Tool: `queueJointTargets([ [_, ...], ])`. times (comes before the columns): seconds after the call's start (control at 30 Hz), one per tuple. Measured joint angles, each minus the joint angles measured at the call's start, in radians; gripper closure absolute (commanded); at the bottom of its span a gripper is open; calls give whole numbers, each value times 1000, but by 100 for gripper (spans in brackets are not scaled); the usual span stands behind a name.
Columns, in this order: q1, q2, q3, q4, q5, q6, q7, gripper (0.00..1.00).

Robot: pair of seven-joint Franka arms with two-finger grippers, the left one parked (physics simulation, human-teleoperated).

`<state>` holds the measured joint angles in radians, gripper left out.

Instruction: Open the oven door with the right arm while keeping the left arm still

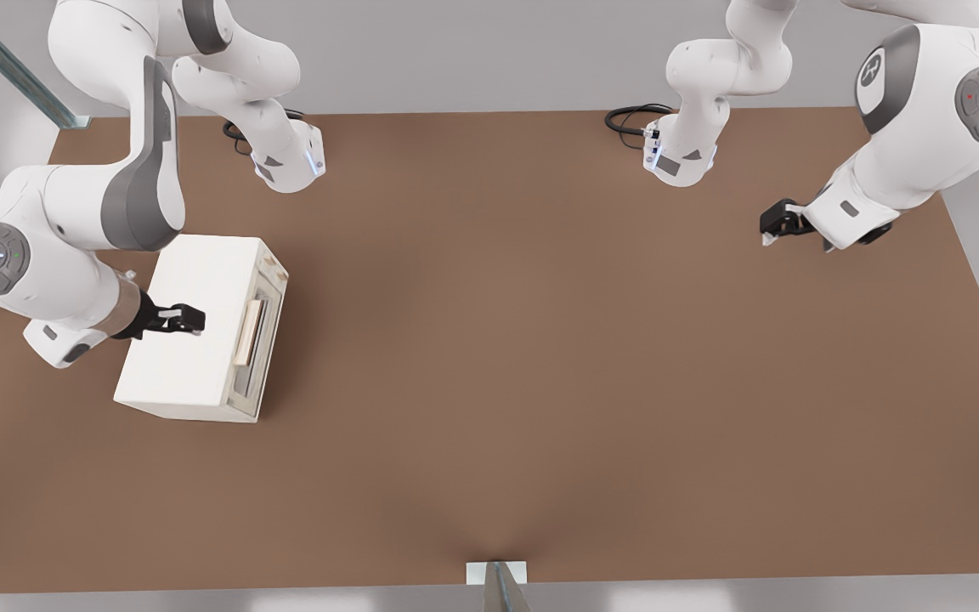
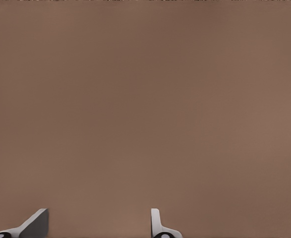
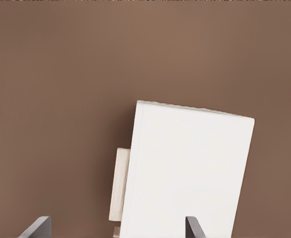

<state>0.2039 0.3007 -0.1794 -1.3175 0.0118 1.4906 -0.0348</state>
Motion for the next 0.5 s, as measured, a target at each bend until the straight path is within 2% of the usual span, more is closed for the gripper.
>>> queueJointTargets([
  [0.07, 0, 23, 8, -4, -2, 4, -1, 0],
  [0.1, 14, 65, 18, -4, -9, 2, -1, 36],
  [0.13, 48, 111, 23, 4, -16, -9, 3, 79],
  [0.27, 203, 324, 84, 93, -229, -114, 52, 79],
  [0.4, 245, 381, 88, 109, -399, -166, 107, 79],
  [0.5, 294, 382, 82, 118, -467, -228, 162, 79],
])
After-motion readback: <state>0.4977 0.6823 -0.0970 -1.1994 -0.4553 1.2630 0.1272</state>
